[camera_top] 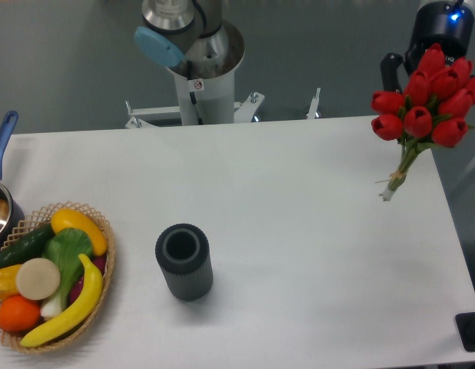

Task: Place the flowers on the table
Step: 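Hold the red tulip bunch by the stems above the table edge, then carry the red tulips inward and lower them toward the table surface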

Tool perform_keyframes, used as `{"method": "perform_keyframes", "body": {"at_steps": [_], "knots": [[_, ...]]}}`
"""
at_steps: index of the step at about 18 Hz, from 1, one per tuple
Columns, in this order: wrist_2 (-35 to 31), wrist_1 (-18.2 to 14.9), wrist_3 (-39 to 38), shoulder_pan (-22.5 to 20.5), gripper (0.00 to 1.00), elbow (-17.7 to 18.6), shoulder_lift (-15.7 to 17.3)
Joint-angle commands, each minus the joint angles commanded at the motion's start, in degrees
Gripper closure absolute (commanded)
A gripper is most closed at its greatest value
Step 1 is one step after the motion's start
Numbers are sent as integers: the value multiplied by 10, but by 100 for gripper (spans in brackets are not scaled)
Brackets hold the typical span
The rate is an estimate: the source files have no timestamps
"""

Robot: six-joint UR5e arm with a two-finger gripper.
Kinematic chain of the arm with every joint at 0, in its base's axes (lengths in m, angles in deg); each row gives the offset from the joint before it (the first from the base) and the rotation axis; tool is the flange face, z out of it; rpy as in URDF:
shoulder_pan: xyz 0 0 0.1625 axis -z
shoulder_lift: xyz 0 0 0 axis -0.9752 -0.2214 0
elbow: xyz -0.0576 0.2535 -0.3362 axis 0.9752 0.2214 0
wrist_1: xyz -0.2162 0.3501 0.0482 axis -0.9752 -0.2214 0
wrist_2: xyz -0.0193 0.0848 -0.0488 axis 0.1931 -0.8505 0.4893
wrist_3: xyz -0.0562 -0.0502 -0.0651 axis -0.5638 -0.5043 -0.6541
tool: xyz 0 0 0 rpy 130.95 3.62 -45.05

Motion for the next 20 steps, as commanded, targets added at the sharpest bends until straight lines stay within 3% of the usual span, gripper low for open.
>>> {"method": "perform_keyframes", "body": {"at_steps": [7,13,20], "knots": [[-12,-3,-2,-9,56,2,10],[-168,-5,-1,10,56,21,47],[-326,-7,-1,69,56,18,48]]}}
